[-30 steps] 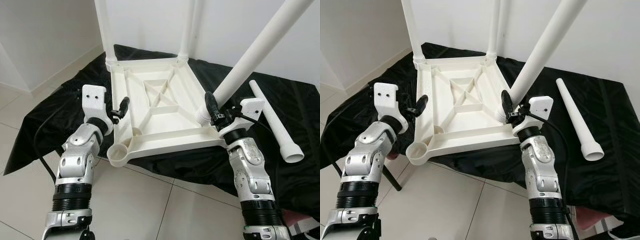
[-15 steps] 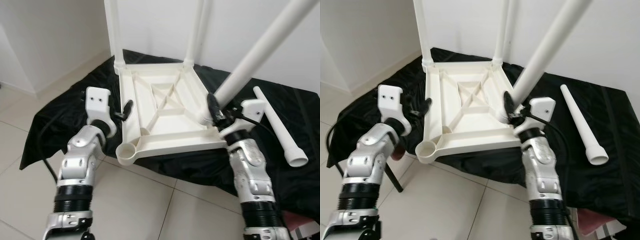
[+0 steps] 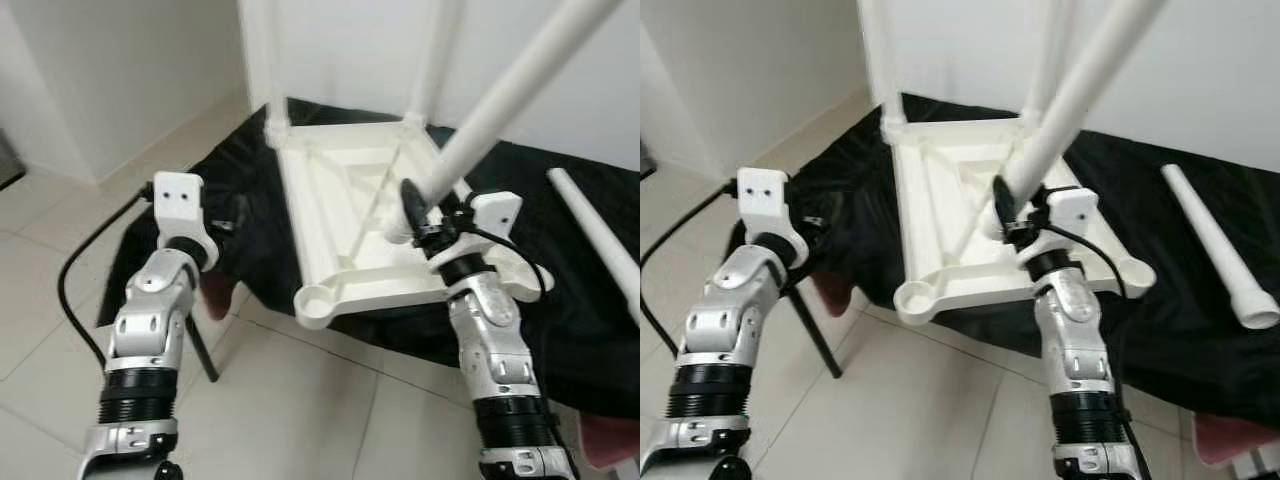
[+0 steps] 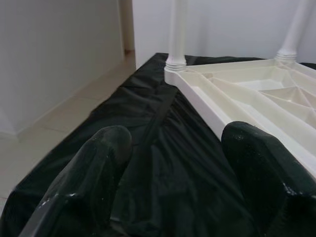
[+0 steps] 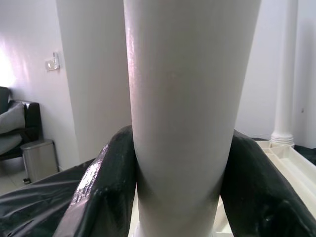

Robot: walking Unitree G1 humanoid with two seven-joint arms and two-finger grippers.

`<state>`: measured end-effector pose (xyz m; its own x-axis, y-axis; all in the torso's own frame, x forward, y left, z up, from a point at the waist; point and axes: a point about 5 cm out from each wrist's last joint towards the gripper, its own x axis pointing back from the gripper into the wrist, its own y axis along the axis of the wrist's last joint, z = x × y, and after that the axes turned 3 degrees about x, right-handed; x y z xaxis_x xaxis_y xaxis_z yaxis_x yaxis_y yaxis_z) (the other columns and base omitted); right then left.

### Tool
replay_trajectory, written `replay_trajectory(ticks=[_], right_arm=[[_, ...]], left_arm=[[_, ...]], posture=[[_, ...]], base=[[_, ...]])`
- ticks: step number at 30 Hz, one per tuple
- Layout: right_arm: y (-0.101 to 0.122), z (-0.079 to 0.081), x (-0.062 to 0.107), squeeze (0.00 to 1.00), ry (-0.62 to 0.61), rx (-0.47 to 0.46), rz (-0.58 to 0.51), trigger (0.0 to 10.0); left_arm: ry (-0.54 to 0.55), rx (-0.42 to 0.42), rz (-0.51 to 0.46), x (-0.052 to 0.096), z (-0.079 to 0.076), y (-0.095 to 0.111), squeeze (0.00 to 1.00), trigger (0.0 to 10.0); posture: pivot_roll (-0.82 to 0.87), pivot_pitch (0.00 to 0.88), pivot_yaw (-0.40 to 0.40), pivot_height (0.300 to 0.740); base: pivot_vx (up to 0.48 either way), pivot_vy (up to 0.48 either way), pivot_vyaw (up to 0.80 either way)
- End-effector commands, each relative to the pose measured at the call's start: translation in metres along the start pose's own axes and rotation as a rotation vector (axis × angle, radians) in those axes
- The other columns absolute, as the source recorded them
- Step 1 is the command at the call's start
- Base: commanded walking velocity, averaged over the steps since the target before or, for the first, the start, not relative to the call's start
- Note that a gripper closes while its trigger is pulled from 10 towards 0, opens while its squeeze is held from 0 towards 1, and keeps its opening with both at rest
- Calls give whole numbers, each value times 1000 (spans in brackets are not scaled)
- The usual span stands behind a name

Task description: Building children table

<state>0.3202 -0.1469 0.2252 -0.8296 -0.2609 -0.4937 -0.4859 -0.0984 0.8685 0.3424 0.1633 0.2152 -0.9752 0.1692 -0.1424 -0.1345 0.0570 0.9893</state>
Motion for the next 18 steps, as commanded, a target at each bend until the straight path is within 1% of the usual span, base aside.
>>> replay_trajectory(ticks=[1,4,8,13,18], right_arm=[[2,-7,-2,0,-12,17,-9,10000],[1,-7,-3,0,-8,20,-1,10000],[-2,-7,-5,0,-6,24,16,10000],[-4,-7,-8,0,-11,27,28,10000],[-5,-6,-9,0,-10,27,33,10000]], left_arm=[[-65,-23,10,-2,-12,-4,0,10000],[-71,-30,14,-2,-14,-4,0,10000],[-73,-46,25,-3,-16,-6,0,10000],[-64,-47,25,-7,-18,-7,0,10000],[-66,-66,15,-12,-20,-6,0,10000]], posture=[[-40,64,11,740],[-39,65,9,740],[-43,64,7,740],[-52,57,4,740],[-64,54,3,740]], base=[[0,0,0],[0,0,0],[0,0,-544],[0,0,-775],[0,0,-776]])
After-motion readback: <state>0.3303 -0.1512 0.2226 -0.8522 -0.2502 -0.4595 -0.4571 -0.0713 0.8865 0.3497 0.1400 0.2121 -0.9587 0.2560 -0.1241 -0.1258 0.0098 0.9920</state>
